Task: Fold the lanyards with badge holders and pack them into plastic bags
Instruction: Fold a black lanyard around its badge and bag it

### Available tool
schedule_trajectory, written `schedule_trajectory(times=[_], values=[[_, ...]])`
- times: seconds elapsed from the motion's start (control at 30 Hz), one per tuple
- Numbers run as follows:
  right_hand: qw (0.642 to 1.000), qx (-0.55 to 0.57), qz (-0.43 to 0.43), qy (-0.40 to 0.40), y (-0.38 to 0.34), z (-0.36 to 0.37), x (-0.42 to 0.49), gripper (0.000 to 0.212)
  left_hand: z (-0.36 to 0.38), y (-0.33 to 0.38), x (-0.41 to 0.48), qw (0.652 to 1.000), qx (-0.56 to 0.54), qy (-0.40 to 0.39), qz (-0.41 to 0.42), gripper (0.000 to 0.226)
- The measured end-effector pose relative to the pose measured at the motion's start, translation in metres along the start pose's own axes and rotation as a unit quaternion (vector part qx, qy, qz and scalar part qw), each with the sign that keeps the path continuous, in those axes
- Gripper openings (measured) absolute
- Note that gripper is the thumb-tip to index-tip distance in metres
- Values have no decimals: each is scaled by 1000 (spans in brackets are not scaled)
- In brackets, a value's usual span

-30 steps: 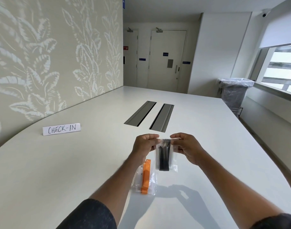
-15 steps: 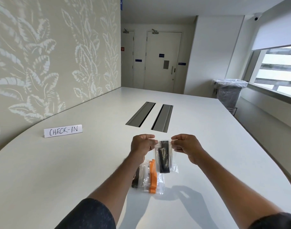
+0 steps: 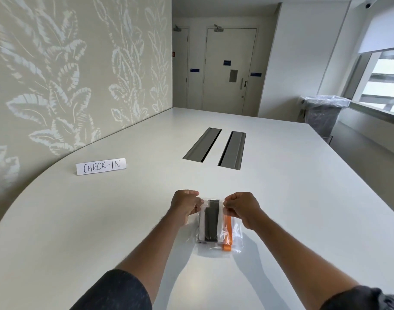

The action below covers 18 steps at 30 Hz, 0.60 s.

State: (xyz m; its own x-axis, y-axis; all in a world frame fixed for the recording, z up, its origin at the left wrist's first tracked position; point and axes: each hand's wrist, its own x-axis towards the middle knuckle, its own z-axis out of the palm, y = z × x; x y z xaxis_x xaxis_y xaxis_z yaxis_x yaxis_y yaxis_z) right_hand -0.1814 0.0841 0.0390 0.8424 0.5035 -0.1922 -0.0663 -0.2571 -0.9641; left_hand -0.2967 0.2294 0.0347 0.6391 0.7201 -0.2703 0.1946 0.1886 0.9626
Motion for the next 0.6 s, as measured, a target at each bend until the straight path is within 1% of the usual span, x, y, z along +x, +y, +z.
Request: schedule_trajectory(times=[0.13,0.17,0.2,0.23,0.3,0.37,0.43,0.47,0.53,0.57,0.6], values=[[999,-51,-6,11,14,19,3,16,-6,-18,5,998,47,35,-13,43],[997,-69,-13,18,15,22,4,17,-7,-21,4,996,78,44,-16,39],[996,-88,-21,26,17,25,5,16,-6,-23,3,992,112,54,-19,28],[993,-110,-29,36,17,28,5,16,-4,-25,2,988,139,64,-25,21],[984,-160,-57,58,15,31,5,17,-1,-28,3,984,156,68,-45,31],[971,-209,-90,67,15,33,6,17,1,-29,6,982,166,62,-58,33],[956,-260,-117,71,16,32,7,7,3,-30,14,980,184,42,-59,42],[941,-303,-129,81,17,32,6,6,4,-30,17,977,202,35,-59,48],[897,-407,-125,119,21,29,6,33,5,-34,23,970,233,32,-57,53],[884,-433,-104,143,21,27,8,44,5,-35,24,967,248,33,-56,53],[884,-438,-61,152,21,25,10,50,4,-37,25,963,261,37,-57,53]])
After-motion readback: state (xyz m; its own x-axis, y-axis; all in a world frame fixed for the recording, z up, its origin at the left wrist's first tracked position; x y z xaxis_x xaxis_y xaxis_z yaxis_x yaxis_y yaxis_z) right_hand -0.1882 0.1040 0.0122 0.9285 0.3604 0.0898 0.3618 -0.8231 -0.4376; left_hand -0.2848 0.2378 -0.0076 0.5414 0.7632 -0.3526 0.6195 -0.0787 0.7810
